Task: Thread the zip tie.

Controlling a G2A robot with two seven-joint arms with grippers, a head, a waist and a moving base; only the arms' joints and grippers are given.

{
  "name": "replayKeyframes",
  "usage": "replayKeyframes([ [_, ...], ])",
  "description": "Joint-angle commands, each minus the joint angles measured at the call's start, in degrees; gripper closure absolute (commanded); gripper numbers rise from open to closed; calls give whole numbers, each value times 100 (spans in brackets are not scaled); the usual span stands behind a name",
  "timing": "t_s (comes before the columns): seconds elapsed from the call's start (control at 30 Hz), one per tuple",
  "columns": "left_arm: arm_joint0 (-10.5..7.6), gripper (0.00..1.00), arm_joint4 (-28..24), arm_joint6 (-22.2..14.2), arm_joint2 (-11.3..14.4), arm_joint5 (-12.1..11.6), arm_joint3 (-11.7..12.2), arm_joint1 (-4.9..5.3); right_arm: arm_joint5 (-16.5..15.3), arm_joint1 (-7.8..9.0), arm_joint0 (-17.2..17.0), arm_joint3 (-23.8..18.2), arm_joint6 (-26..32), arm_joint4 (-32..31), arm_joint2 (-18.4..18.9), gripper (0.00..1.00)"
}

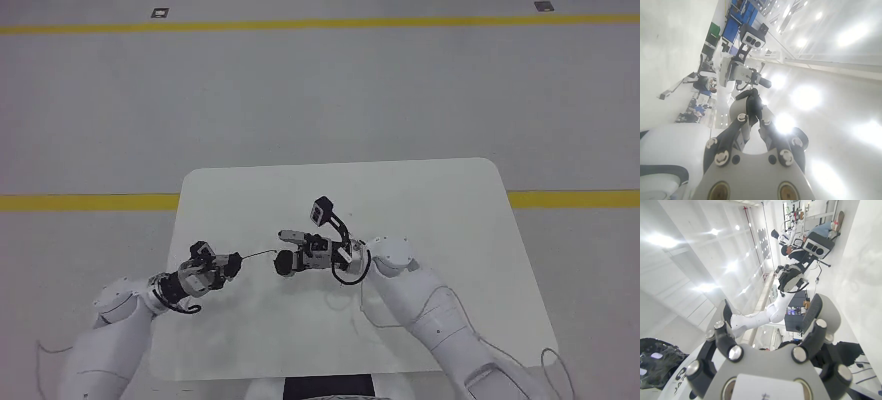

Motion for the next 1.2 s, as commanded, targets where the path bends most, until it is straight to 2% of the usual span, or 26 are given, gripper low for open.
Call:
replayKeyframes([
  [0.0, 3, 100, 7, -2, -13, -16, 0, -4, -3, 1, -5, -8, -40, -11, 4, 0],
  [0.17, -2, 100, 27, 81, 29, -26, -64, -6, 13, -1, -25, -16, -48, 31, 2, 0],
  [0.2, 3, 100, 190, 140, 55, -79, -95, 9, 177, 3, -88, 41, -84, 249, 41, 0],
  [0.27, -4, 100, 247, 170, 91, -80, -73, 20, 214, 29, -35, 130, -157, 144, 80, 0],
  [0.33, -12, 100, 294, 85, 143, -124, -52, 33, 297, 32, -16, 232, -85, 347, 108, 0],
  [0.63, 37, 100, 276, -2, 186, -607, -52, 113, 255, 9, 171, 714, 113, 792, 87, 0],
  [0.7, 20, 100, 235, -2, 214, -684, -5, 131, 216, 3, 222, 846, 199, 868, 73, 14],
  [0.73, 14, 100, 217, -2, 233, -697, 10, 140, 196, 0, 239, 895, 250, 909, 66, 50],
  [0.83, 12, 100, 208, -2, 235, -701, 22, 143, 131, -8, 292, 1048, 372, 948, 25, 60],
  [0.9, 12, 100, 208, -2, 235, -701, 22, 143, 91, -16, 316, 1130, 411, 981, -7, 72],
  [0.97, 12, 100, 208, -2, 235, -701, 22, 143, 64, -26, 337, 1183, 426, 990, -44, 75],
  [1.17, 12, 100, 208, -2, 235, -701, 22, 143, 29, -78, 404, 1331, 473, 1062, -200, 76],
])
